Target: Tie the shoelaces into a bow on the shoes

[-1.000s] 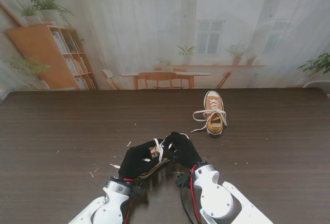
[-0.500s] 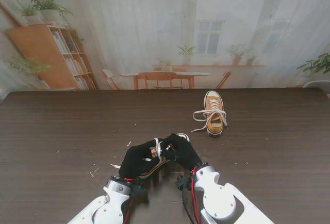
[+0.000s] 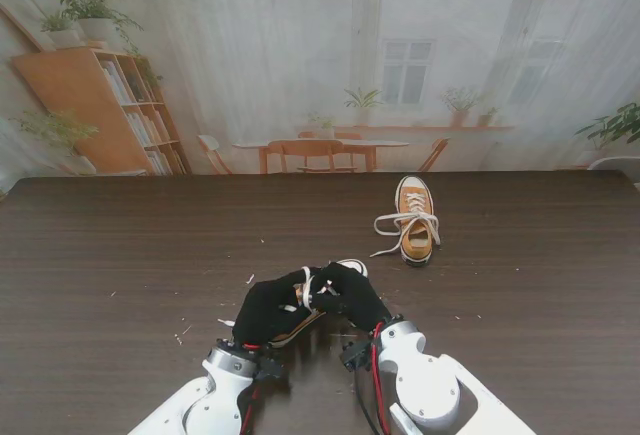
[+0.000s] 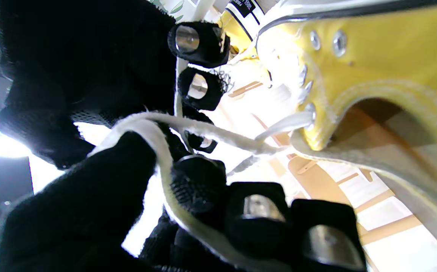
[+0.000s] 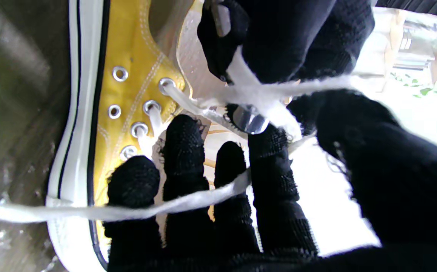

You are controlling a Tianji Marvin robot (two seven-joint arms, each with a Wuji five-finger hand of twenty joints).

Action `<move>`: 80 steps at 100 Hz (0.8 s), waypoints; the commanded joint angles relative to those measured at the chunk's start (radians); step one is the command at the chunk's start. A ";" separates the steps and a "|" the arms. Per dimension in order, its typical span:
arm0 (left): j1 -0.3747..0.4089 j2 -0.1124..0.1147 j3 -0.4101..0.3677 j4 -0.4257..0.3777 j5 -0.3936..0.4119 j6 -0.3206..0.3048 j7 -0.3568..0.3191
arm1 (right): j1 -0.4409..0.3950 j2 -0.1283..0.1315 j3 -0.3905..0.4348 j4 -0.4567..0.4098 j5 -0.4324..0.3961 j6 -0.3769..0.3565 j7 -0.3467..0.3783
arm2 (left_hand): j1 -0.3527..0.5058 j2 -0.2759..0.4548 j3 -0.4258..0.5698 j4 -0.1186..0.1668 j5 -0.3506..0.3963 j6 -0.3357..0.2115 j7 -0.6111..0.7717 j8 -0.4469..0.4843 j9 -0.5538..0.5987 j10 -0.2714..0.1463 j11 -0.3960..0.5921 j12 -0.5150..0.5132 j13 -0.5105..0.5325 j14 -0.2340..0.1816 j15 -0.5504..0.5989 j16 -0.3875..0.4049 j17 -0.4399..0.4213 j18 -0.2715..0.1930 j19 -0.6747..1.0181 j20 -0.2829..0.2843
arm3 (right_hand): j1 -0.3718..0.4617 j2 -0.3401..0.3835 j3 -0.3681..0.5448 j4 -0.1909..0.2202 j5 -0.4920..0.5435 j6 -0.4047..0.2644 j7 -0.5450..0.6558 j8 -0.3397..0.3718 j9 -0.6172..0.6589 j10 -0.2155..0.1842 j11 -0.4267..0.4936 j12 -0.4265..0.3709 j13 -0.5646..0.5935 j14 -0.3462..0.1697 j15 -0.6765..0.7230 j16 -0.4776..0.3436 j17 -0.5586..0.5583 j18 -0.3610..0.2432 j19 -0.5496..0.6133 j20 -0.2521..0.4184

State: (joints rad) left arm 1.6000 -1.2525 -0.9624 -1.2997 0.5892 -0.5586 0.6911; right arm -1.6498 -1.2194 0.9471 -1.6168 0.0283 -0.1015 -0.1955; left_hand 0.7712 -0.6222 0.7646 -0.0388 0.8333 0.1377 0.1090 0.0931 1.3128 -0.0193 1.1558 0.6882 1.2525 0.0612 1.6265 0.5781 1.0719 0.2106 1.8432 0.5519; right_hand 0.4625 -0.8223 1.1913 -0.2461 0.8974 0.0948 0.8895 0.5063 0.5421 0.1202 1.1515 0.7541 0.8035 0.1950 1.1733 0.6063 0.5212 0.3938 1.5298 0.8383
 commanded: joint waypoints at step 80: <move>-0.020 0.006 0.036 0.043 0.089 -0.004 0.052 | 0.000 -0.006 0.013 -0.020 0.113 0.080 0.073 | -0.024 -0.019 -0.001 0.000 0.013 -0.167 -0.006 0.009 0.056 0.004 -0.007 -0.005 0.022 -0.041 0.015 -0.011 0.016 -0.123 0.229 -0.009 | 0.123 -0.071 -0.027 -0.078 0.003 -0.066 0.187 -0.032 -0.023 -0.026 -0.013 0.000 -0.034 -0.045 -0.002 0.008 -0.034 -0.055 -0.017 0.006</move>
State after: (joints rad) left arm 1.5754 -1.2431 -0.9368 -1.2783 0.6652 -0.5564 0.7473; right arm -1.6548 -1.2234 0.9663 -1.6353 0.1411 -0.0282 -0.1435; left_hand 0.7712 -0.6222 0.7675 -0.0388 0.8283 0.1537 0.1066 0.0931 1.3129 -0.0194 1.1557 0.6882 1.2525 0.0612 1.6264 0.5781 1.0719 0.2106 1.8432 0.5518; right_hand 0.5552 -0.8792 1.1899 -0.3071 0.8791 0.0600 1.0562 0.4915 0.5424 0.1194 1.1515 0.7541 0.7909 0.1791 1.1728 0.6062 0.4924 0.3663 1.5174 0.8383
